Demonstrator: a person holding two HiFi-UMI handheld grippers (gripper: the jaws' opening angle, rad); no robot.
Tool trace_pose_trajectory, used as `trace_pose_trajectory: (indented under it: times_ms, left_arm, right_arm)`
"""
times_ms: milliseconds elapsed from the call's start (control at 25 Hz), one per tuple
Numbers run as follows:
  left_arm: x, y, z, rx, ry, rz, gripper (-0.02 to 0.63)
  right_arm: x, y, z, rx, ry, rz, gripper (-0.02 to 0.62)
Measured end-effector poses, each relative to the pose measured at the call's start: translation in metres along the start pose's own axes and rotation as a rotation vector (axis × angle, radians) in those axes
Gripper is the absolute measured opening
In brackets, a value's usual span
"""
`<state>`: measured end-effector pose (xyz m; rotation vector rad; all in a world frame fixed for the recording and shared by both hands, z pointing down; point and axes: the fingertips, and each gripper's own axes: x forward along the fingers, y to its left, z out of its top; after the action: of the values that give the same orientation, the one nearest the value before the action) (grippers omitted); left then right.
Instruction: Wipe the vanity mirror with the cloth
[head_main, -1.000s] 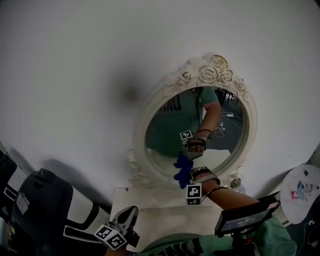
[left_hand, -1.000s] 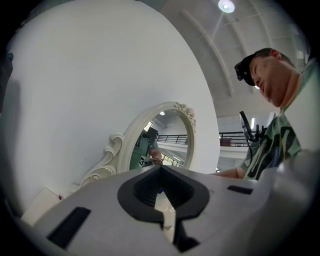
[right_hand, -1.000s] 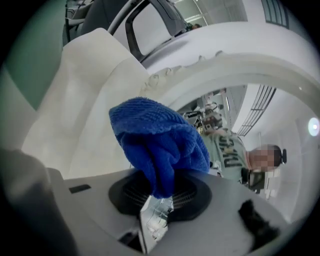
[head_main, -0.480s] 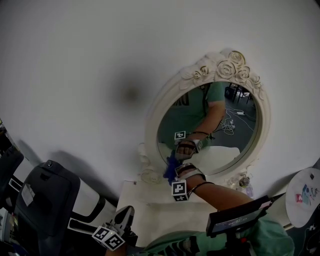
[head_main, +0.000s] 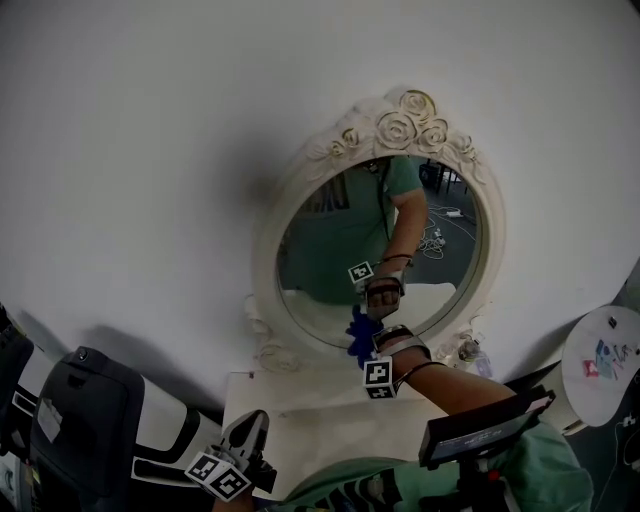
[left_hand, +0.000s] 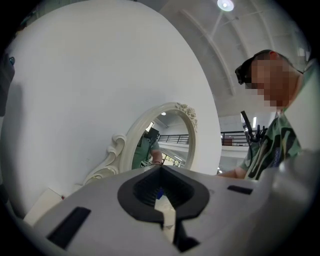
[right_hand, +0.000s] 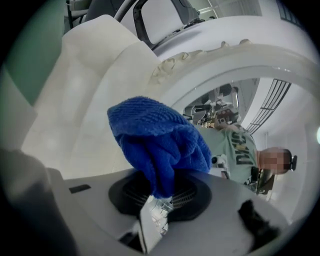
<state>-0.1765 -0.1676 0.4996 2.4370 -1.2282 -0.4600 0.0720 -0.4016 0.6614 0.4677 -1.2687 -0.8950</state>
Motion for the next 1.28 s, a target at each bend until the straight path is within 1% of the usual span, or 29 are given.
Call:
trace_pose_trajectory:
  times_ms: [160, 280, 360, 440, 520, 680, 840, 920, 1000, 1160, 1280]
  left_arm:
    - [0.015, -0.010, -0.004, 0.001, 0.020, -0.042, 0.009]
    - [0.022, -0.013, -0.005, 0.000, 0.027, -0.056, 0.009]
    - [0.025, -0.013, -0.006, -0.001, 0.031, -0.062, 0.009]
    - [0.026, -0.014, -0.008, -0.001, 0.036, -0.068, 0.009]
    - [0.028, -0.015, -0.008, 0.000, 0.037, -0.072, 0.009]
    - [0.027, -0.017, -0.007, 0.002, 0.032, -0.072, 0.009]
    - [0.019, -0.014, -0.006, -0.003, 0.021, -0.047, 0.009]
    - [0.013, -0.011, -0.005, -0.006, 0.014, -0.031, 0.009]
    - [0.006, -0.006, -0.005, -0.009, 0.008, -0.017, 0.009]
    - [-0.003, -0.001, -0.005, -0.010, -0.010, 0.000, 0.009]
    - [-0.010, 0.001, -0.002, -0.008, -0.024, 0.014, 0.009]
  right_arm:
    - [0.003, 0.021, -0.057, 0.047, 0.089, 0.044, 0.081]
    - [0.005, 0.033, -0.100, 0.093, 0.159, 0.077, 0.081]
    - [0.006, 0.039, -0.120, 0.129, 0.186, 0.089, 0.081]
    - [0.005, 0.039, -0.129, 0.159, 0.198, 0.097, 0.078]
    - [0.004, 0.037, -0.130, 0.169, 0.206, 0.104, 0.078]
    - [0.004, 0.038, -0.131, 0.167, 0.213, 0.111, 0.078]
    - [0.002, 0.039, -0.131, 0.150, 0.211, 0.128, 0.078]
    - [-0.002, 0.040, -0.123, 0.134, 0.185, 0.131, 0.078]
    - [-0.007, 0.037, -0.098, 0.115, 0.125, 0.124, 0.078]
    - [-0.013, 0.022, -0.019, 0.046, -0.030, 0.083, 0.078]
    - [-0.015, 0.009, 0.040, -0.017, -0.122, 0.050, 0.078]
